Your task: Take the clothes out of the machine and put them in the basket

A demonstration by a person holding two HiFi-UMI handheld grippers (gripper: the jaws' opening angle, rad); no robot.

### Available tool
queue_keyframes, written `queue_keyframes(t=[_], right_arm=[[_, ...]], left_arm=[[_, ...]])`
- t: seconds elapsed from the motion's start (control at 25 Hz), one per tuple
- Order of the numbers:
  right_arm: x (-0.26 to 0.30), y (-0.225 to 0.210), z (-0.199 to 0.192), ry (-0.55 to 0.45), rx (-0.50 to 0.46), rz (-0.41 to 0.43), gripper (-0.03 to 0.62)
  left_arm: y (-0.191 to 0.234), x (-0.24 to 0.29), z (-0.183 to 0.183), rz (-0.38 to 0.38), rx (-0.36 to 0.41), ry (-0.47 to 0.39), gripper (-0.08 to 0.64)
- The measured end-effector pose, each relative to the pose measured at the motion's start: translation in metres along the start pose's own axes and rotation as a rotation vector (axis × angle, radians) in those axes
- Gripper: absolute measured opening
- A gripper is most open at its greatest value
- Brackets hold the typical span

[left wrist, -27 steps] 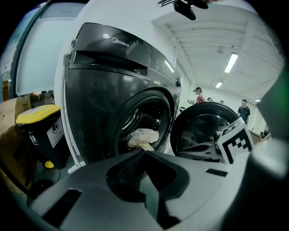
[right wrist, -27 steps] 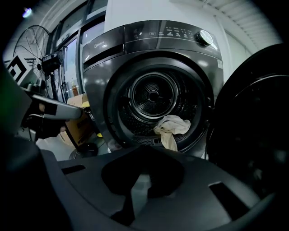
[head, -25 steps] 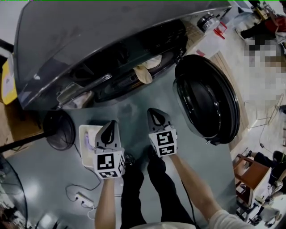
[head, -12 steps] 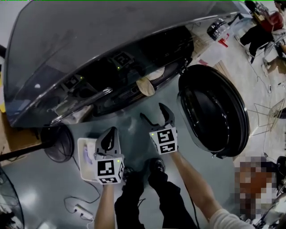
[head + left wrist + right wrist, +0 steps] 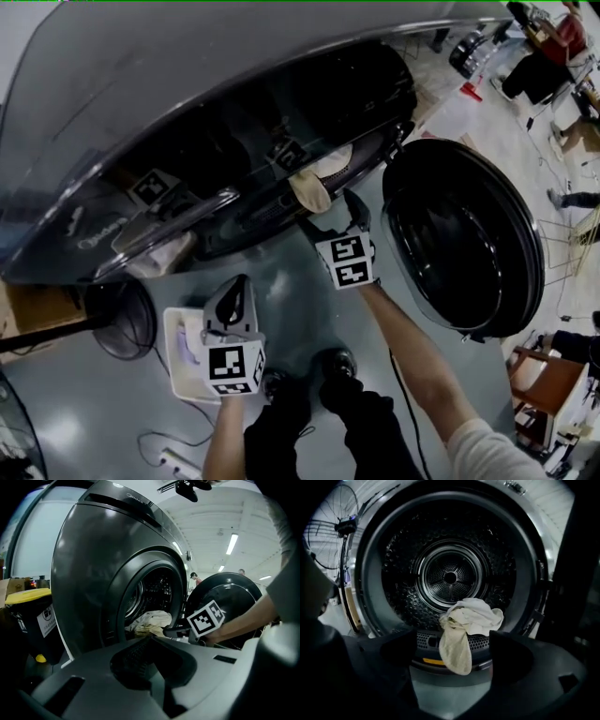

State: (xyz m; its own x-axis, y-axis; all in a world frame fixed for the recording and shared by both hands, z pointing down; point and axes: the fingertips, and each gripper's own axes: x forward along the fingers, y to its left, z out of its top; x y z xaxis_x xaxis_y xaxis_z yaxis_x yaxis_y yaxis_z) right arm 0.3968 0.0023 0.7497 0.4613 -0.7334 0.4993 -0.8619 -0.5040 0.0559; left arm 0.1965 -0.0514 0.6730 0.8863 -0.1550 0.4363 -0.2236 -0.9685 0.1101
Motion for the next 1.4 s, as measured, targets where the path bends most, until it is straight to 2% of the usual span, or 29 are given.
queue_keyframes(t=[0.24, 0.48, 0.64, 0.76, 0.8, 0.88, 0.92, 1.0, 1.16, 1.4], right_arm=[[0.062, -0.020, 0.021, 0.001, -0.037, -0.030, 0.494], [0.104, -0.042, 0.001, 0.100, -0.009, -0.065, 0.495], [0.119, -0.045, 0.000, 0.113, 0.042, -0.059, 0.494], [0.119, -0.048, -0.001, 0.106, 0.031, -0.074, 0.484], [0.118, -0.048, -0.002, 0.101, 0.028, -0.078, 0.449], [0.115, -0.046, -0.005, 0.097, 0.022, -0.079, 0.248], [0.114, -0.043, -0.006, 0.099, 0.015, -0.072, 0.189], [0.111, -0.035, -0.006, 0.117, -0.012, -0.052, 0.115], [0.096, -0.027, -0.007, 0.142, -0.012, -0.016, 0.072], [0.053, -0.007, 0.008, 0.118, 0.012, 0.014, 0.064]], left_arm=[[0.009, 0.003, -0.015, -0.015, 0.014, 0.009, 0.018], [0.013, 0.010, -0.018, -0.021, 0.025, -0.005, 0.018], [0.021, 0.013, -0.015, -0.013, 0.018, -0.019, 0.018], [0.025, 0.014, -0.021, -0.008, 0.019, -0.024, 0.018], [0.026, 0.014, -0.024, -0.006, 0.016, -0.024, 0.018], [0.027, 0.013, -0.030, -0.003, 0.013, -0.024, 0.018], [0.027, 0.012, -0.033, -0.002, 0.014, -0.023, 0.018], [0.026, 0.009, -0.035, 0.000, 0.015, -0.022, 0.018], [0.019, -0.004, -0.030, 0.003, 0.010, -0.013, 0.018], [0.017, -0.026, -0.015, 0.005, -0.010, 0.003, 0.018]])
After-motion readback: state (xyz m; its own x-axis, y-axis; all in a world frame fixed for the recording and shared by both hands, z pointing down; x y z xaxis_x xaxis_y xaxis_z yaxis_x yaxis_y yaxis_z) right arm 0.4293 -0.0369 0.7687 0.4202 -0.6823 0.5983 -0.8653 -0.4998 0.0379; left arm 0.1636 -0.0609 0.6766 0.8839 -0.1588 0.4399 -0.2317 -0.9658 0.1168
